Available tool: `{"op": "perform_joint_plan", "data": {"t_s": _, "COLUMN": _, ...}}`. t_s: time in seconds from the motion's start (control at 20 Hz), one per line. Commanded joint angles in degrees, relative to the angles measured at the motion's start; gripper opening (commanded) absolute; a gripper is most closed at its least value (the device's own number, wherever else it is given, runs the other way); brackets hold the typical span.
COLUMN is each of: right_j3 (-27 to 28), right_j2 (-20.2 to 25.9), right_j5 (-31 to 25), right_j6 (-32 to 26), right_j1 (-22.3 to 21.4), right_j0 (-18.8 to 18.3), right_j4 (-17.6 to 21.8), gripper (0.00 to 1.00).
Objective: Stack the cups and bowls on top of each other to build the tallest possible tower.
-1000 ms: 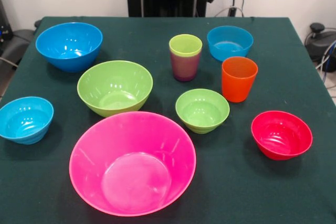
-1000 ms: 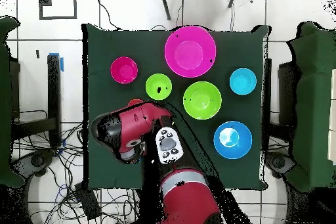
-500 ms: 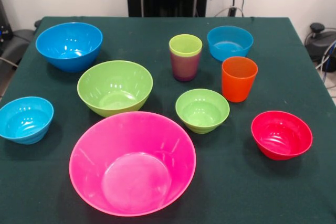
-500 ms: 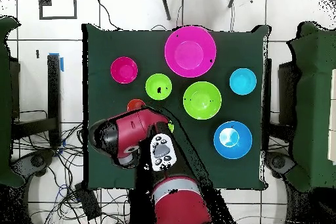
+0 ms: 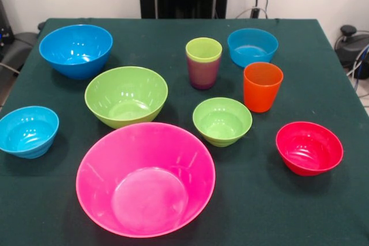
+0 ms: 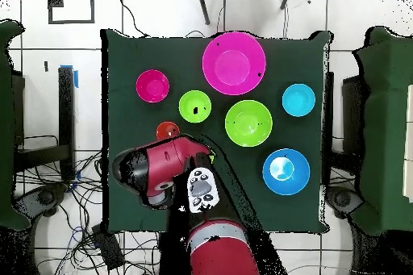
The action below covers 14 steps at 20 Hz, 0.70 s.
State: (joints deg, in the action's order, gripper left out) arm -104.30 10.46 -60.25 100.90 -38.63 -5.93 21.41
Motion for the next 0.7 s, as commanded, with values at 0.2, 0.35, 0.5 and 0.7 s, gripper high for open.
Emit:
{"op": "perform_joint_plan", "data": {"t_s": 0.2, "right_j3": -2.08, "right_j2": -0.13, "right_j5": 8.73, "right_j6": 7.53, "right_j1": 1.85, "right_j0": 0.36, "right_j4": -0.33, "gripper": 1.00}}
{"op": "perform_joint_plan", "data": {"t_s": 0.35, "right_j3": 0.24, "right_j2": 0.29, "right_j5": 6.54, "right_j6": 4.85, "right_j1": 3.07, "right_j0": -0.58, "right_j4": -0.06, "gripper": 1.00}}
{"op": "perform_joint_plan", "data": {"t_s": 0.5, "right_j3": 2.77, "right_j2": 0.88, "right_j5": 3.84, "right_j6": 2.39, "right_j1": 4.31, "right_j0": -1.51, "right_j4": 0.03, "gripper": 1.00}}
{"op": "perform_joint_plan", "data": {"t_s": 0.7, "right_j3": 4.35, "right_j2": 1.59, "right_j5": 2.56, "right_j6": 1.06, "right_j1": 5.71, "right_j0": -2.05, "right_j4": 0.07, "gripper": 1.00}}
